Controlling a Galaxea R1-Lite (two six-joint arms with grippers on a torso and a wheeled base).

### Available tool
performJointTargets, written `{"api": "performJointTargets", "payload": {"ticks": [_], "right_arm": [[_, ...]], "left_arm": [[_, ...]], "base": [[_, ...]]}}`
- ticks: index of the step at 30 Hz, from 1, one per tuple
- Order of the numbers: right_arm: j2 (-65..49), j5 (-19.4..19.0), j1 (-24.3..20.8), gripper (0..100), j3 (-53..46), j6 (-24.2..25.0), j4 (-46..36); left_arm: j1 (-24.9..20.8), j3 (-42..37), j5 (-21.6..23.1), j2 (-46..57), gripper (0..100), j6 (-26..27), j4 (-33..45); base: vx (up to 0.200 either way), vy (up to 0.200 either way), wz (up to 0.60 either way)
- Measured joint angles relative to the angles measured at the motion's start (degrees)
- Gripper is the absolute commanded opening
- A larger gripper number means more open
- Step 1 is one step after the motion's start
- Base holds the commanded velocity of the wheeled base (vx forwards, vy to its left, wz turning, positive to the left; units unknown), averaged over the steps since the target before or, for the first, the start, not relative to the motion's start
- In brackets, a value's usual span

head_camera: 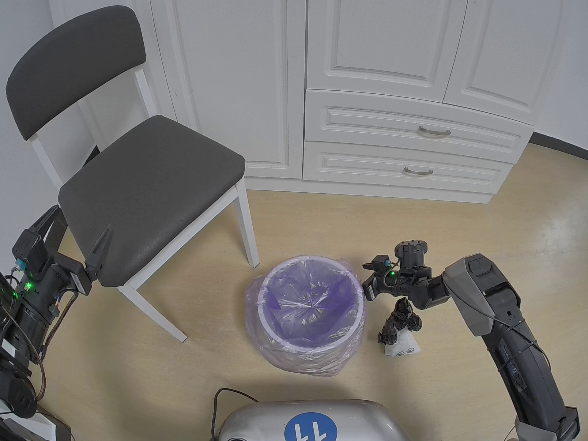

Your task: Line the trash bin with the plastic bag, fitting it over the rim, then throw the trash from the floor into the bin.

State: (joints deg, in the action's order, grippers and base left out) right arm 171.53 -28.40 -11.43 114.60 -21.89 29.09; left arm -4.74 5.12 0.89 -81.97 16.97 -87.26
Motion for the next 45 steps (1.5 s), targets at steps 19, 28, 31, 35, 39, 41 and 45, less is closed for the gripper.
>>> {"api": "performJointTargets", "payload": {"ticks": [19,28,31,35,39,41,45], "right_arm": [[0.1,-0.1,-0.6,100,0.0,2.9,3.7],[-3.7,-0.1,2.0,100,-1.2,-0.1,3.7],[-5.8,-0.1,2.8,100,-3.7,-1.1,3.4],[-8.2,-0.1,3.6,100,-6.1,-1.6,3.3],[-9.5,-0.1,4.1,100,-6.7,-1.6,3.3],[-9.9,-0.2,4.2,100,-6.9,-1.5,3.5],[-10.9,-0.1,4.3,100,-8.3,-1.4,4.2]], "left_arm": [[-0.1,-0.5,0.0,0.2,100,0.0,0.0],[-0.3,-2.2,0.0,0.2,100,0.2,-0.1],[-0.9,-3.3,-0.1,-0.1,100,0.3,0.0],[-2.6,-3.9,-1.0,-0.5,100,0.3,0.0],[-4.3,-4.1,-3.4,-1.0,100,0.1,0.0],[-5.5,-4.1,-5.6,-1.5,100,0.0,0.0],[-8.2,-4.1,-8.5,-2.8,100,-0.2,0.0]], "base": [[0.0,0.0,0.0],[0.0,0.0,0.0],[0.0,0.0,0.0],[0.0,0.0,0.0],[0.0,0.0,0.0],[0.0,0.0,0.0],[0.0,0.0,0.0]]}}
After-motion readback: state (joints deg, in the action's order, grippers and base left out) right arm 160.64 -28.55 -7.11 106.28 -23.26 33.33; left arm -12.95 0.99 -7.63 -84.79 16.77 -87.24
